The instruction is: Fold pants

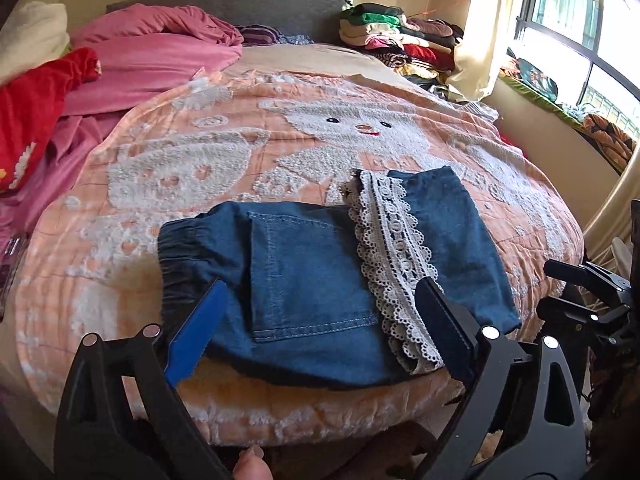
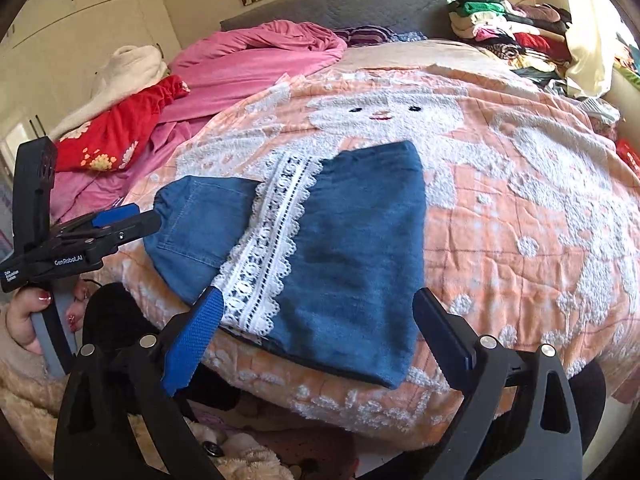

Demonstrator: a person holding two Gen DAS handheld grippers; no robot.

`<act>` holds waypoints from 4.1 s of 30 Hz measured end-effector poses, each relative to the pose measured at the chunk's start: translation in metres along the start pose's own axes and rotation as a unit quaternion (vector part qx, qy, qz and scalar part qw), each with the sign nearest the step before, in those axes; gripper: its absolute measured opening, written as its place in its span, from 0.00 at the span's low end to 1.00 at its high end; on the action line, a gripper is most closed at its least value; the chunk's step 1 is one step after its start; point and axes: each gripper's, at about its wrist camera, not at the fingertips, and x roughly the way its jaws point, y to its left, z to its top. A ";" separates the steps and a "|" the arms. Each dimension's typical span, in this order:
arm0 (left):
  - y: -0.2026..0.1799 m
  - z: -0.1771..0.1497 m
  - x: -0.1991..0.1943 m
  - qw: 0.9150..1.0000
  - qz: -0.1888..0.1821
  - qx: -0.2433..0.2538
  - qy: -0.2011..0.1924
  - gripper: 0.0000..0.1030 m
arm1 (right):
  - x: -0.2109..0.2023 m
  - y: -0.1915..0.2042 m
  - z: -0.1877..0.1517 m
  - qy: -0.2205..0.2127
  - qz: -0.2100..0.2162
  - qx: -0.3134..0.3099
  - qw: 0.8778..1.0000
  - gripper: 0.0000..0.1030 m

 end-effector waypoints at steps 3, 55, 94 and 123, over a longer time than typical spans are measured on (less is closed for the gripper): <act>0.016 -0.004 -0.007 1.000 0.011 -0.017 -0.003 0.87 | 0.002 0.011 0.008 -0.002 0.003 -0.015 1.000 0.92; 0.090 -0.066 0.049 0.944 -0.161 -0.279 0.069 0.52 | 0.251 0.200 0.118 0.240 0.181 -0.306 0.903 0.82; -0.038 0.006 0.025 0.957 -0.271 -0.102 0.003 0.53 | 0.077 -0.029 0.134 0.040 0.305 -0.041 0.951 0.64; -0.093 -0.026 0.045 0.966 -0.243 -0.017 0.089 0.59 | 0.064 -0.049 0.079 0.051 0.065 -0.093 0.992 0.64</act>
